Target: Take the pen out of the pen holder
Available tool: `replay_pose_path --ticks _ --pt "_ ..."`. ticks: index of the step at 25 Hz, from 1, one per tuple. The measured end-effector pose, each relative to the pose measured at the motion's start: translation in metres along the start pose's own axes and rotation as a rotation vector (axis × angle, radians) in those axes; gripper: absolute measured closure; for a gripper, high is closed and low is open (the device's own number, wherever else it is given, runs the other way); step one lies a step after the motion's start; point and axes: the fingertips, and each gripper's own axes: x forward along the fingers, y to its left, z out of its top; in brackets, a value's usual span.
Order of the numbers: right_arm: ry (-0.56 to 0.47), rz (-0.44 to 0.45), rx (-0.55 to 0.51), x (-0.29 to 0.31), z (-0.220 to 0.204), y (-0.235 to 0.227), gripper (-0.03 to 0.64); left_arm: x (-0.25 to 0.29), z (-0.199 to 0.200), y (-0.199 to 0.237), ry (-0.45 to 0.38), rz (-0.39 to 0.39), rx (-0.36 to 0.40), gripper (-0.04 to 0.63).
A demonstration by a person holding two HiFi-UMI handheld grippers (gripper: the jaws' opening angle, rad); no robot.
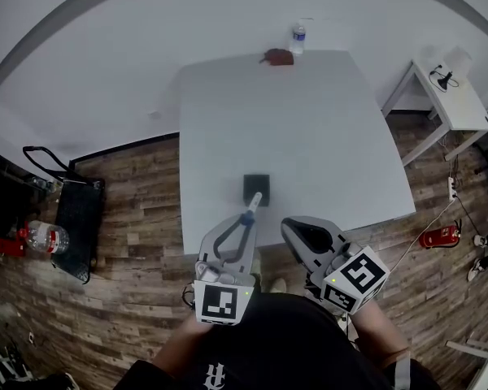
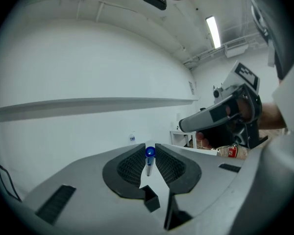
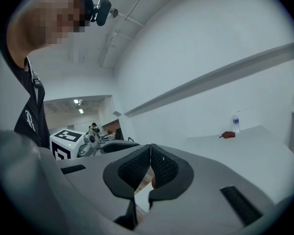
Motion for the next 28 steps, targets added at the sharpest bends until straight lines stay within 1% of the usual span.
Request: replay_pose_path --ticks 7,14,19,22,28 --pt "-0.006 0.005 -0.04 -0.005 0.002 0.009 0.603 -0.017 0.015 -0.004 -0.008 0.013 -0.008 0.531" --pt "-0.001 0.015 -0.049 -0.01 0.002 0.017 0.603 -0.027 0.019 -0.007 -0.006 0.024 -0.019 0.531" --pt "-0.006 0.013 -0.057 -0.013 0.003 0.018 0.603 -0.028 0.021 -0.009 0.003 0.028 -0.025 0.531" --pt "-0.005 0.009 -0.062 -0.015 0.003 0.016 0.603 -0.027 0.024 -0.01 -0.008 0.027 -0.024 0.531" --pt "-0.006 0.002 -0.064 -0.015 0.001 0.012 0.603 -0.023 0.019 -0.01 0.003 0.027 -0.028 0.531"
